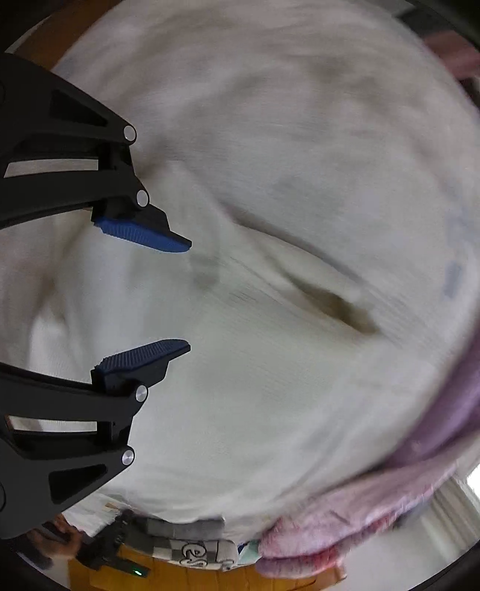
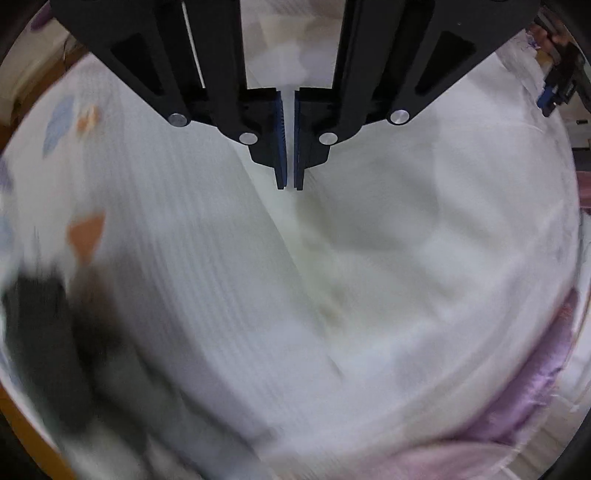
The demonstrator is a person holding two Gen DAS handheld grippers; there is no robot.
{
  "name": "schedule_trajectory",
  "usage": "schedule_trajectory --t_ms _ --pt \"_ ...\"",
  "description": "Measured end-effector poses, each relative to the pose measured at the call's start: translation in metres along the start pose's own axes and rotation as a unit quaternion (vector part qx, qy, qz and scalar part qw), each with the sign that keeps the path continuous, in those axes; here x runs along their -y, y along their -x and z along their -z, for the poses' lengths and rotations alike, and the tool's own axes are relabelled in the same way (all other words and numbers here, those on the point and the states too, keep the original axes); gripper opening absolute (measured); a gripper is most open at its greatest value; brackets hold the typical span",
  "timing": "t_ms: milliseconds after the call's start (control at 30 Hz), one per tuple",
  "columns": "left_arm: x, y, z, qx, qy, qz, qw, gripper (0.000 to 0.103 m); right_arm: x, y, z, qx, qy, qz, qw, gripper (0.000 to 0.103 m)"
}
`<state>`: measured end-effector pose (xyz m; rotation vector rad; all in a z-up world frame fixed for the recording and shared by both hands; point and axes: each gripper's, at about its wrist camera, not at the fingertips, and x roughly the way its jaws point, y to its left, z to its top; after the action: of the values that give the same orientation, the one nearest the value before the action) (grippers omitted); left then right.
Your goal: Fold large clothes
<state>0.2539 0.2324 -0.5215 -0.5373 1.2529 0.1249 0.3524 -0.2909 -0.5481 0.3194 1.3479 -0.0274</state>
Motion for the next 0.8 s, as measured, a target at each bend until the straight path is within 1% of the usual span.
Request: schedule_trajectory --t_ms 67,100,133,167,200,233,267,300,333,367,400,467,500,567,600,633,667,733,767,800 --pt "0.016 -0.004 -0.023 0.007 -0.01 0.022 0.9997 0.05 -0.023 -0.004 -0.031 0.019 0.027 -0.014 0.999 0.006" --pt "0.029 -0.012 -0.037 0.008 -0.022 0.028 0.9993 0.05 -0.032 -0.006 -0.04 0.02 0.039 -0.014 0.999 0.006" --pt "0.039 -0.021 -0.048 0.008 -0.034 0.03 0.999 0.05 -0.041 -0.014 -0.053 0.02 0.054 -0.015 0.998 0.005" --pt "0.048 -0.03 -0.06 0.008 -0.047 0.027 0.9985 0.05 -0.039 -0.017 -0.058 0.02 0.065 -0.015 0.998 0.005" --pt "0.056 -0.048 -0.074 -0.002 -0.061 0.019 0.998 0.05 -0.044 -0.029 -0.066 0.011 0.073 -0.015 0.997 0.005" --pt "0.061 -0.062 -0.08 -0.021 -0.059 0.02 0.9978 0.051 -0.045 -0.049 -0.08 -0.002 0.078 -0.012 0.997 0.005" --pt "0.059 -0.077 -0.081 -0.046 -0.046 0.02 0.9977 0.051 -0.038 -0.06 -0.078 -0.016 0.084 -0.001 0.996 0.002" --pt "0.048 -0.097 -0.091 -0.067 -0.017 0.008 0.9976 0.047 -0.031 -0.07 -0.078 -0.026 0.083 -0.006 0.996 0.0" --pt "0.04 -0.109 -0.097 -0.078 0.006 0.009 0.9969 0.043 -0.021 -0.075 -0.077 -0.033 0.07 -0.016 0.997 0.0" --pt "0.039 -0.115 -0.101 -0.081 0.015 0.015 0.9965 0.042 -0.013 -0.079 -0.079 -0.036 0.056 -0.029 0.997 0.0" --pt "0.035 -0.118 -0.105 -0.083 0.024 0.024 0.996 0.042 -0.012 -0.079 -0.08 -0.036 0.056 -0.029 0.997 0.0" --pt "0.036 -0.119 -0.108 -0.084 0.025 0.031 0.9956 0.042 -0.013 -0.078 -0.079 -0.031 0.071 -0.015 0.997 0.0" --pt "0.035 -0.119 -0.107 -0.082 0.017 0.036 0.9959 0.042 -0.014 -0.078 -0.079 -0.031 0.073 -0.011 0.997 0.0" --pt "0.023 -0.109 -0.102 -0.076 0.01 0.045 0.996 0.042 -0.016 -0.073 -0.081 -0.035 0.067 0.001 0.997 0.0" --pt "0.02 -0.101 -0.101 -0.069 0.013 0.054 0.996 0.044 -0.025 -0.071 -0.084 -0.031 0.069 0.012 0.997 0.0" --pt "0.015 -0.091 -0.097 -0.062 0.017 0.06 0.9961 0.056 -0.032 -0.062 -0.084 -0.021 0.076 0.02 0.997 0.0" --pt "0.009 -0.081 -0.093 -0.053 0.019 0.064 0.9964 0.064 -0.042 -0.05 -0.081 -0.009 0.087 0.018 0.996 0.004" --pt "0.002 -0.055 -0.084 -0.013 0.019 0.069 0.9974 0.079 -0.074 -0.027 -0.07 0.01 0.109 -0.017 0.994 0.003" --pt "-0.002 -0.04 -0.079 -0.001 0.014 0.065 0.9978 0.08 -0.094 -0.02 -0.063 0.014 0.125 -0.039 0.991 0.003" --pt "-0.009 -0.027 -0.07 0.011 0.013 0.052 0.9985 0.08 -0.109 -0.017 -0.058 0.013 0.137 -0.053 0.989 0.004"
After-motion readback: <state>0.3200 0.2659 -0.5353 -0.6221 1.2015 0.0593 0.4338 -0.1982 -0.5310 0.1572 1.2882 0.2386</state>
